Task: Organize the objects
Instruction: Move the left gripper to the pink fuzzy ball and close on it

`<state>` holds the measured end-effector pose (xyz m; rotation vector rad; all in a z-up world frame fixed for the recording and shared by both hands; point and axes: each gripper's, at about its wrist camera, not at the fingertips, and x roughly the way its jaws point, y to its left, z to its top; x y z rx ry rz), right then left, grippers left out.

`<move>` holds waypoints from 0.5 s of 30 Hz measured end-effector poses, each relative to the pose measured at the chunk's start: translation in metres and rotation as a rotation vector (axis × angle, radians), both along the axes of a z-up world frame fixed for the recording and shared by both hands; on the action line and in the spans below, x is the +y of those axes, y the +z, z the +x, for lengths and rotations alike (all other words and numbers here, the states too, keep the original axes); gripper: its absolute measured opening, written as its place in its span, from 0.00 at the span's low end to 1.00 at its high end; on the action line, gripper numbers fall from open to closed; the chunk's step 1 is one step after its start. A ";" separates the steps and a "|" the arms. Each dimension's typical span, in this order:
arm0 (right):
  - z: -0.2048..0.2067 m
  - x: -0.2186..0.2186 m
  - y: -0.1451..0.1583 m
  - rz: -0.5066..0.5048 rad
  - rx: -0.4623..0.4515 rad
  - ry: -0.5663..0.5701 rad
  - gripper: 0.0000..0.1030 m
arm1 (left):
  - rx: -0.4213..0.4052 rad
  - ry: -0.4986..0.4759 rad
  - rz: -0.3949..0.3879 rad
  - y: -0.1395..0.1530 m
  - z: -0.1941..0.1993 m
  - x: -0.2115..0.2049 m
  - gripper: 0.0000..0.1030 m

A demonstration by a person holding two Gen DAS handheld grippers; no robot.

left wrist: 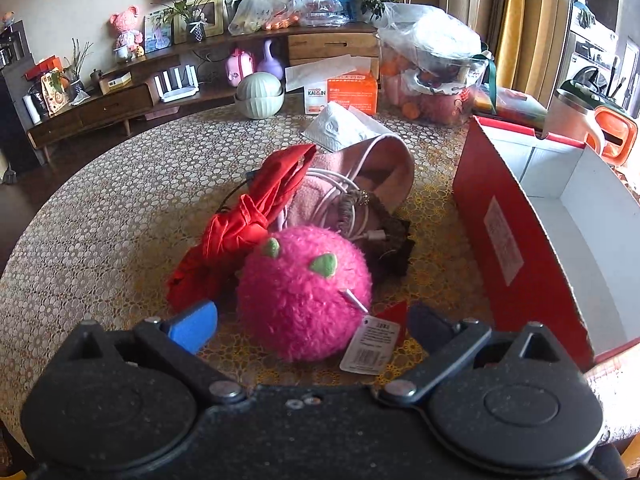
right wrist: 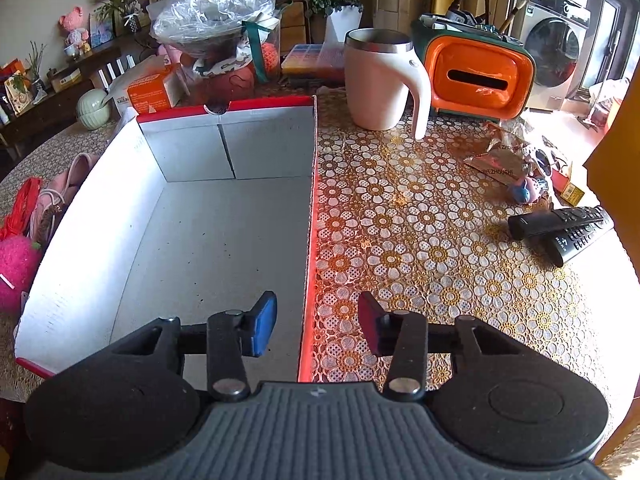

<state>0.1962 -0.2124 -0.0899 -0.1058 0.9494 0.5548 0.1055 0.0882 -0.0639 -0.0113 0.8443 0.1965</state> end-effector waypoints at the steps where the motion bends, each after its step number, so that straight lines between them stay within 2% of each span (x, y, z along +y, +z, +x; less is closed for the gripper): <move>1: 0.001 0.001 -0.001 -0.004 0.006 0.005 0.36 | -0.001 -0.002 0.003 -0.001 0.001 0.001 0.98; 5: 0.005 0.004 -0.005 -0.020 0.029 0.019 0.31 | 0.004 -0.002 0.017 -0.008 0.009 0.004 0.98; 10: 0.005 0.009 -0.006 -0.038 0.033 0.039 0.18 | 0.016 0.003 0.029 -0.014 0.023 0.010 0.98; 15: 0.006 0.012 -0.006 -0.049 0.032 0.048 0.11 | 0.040 0.008 0.019 -0.021 0.039 0.015 0.98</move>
